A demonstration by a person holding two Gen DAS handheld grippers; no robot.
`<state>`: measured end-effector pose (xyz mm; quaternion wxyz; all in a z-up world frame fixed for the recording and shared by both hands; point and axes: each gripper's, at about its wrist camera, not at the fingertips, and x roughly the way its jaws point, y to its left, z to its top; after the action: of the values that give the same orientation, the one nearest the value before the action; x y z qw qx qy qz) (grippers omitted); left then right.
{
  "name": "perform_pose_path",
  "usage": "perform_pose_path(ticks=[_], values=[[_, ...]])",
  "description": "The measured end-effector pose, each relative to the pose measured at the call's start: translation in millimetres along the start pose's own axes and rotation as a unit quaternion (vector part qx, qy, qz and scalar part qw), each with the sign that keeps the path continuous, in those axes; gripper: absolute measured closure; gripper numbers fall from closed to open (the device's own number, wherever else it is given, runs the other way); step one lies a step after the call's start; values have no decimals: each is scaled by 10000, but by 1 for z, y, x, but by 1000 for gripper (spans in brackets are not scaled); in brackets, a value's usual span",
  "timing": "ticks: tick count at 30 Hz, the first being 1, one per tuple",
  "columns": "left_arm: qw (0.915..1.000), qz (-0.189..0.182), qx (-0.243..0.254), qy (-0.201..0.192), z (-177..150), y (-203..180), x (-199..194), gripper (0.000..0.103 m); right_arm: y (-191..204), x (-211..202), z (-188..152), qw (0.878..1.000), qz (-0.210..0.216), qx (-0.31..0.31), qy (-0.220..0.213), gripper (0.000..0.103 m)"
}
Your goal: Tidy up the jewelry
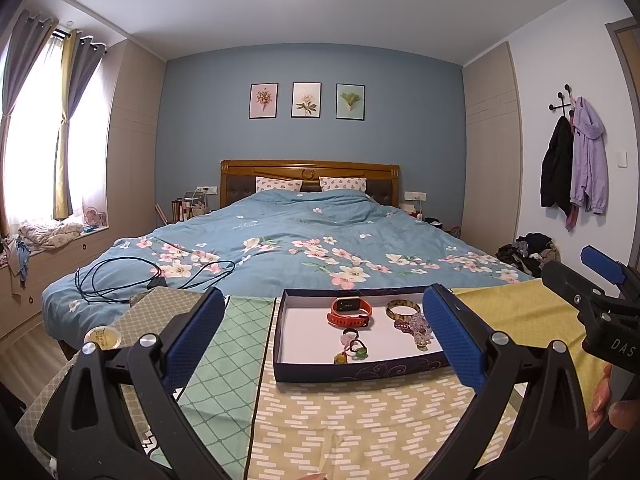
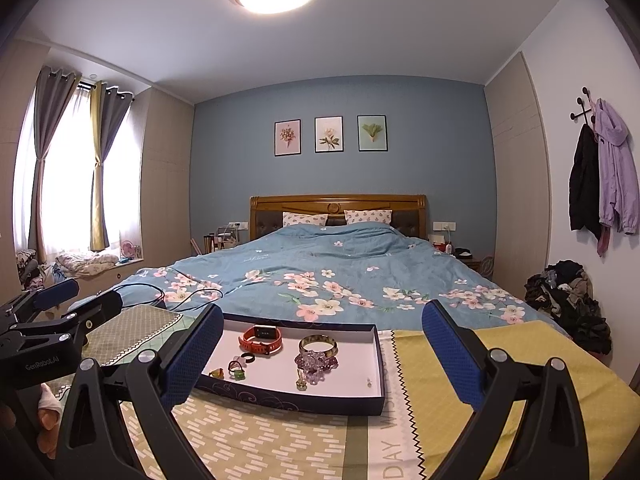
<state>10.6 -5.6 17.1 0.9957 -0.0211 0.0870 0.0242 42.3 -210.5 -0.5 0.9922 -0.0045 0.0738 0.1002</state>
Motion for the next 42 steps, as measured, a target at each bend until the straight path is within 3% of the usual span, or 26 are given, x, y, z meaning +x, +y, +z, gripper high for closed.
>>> perform_pose_path(ticks=[42], values=[[10000,2,6,-17,-3,-1,-3,5,4,1,-2,10000,47,1,58,7]])
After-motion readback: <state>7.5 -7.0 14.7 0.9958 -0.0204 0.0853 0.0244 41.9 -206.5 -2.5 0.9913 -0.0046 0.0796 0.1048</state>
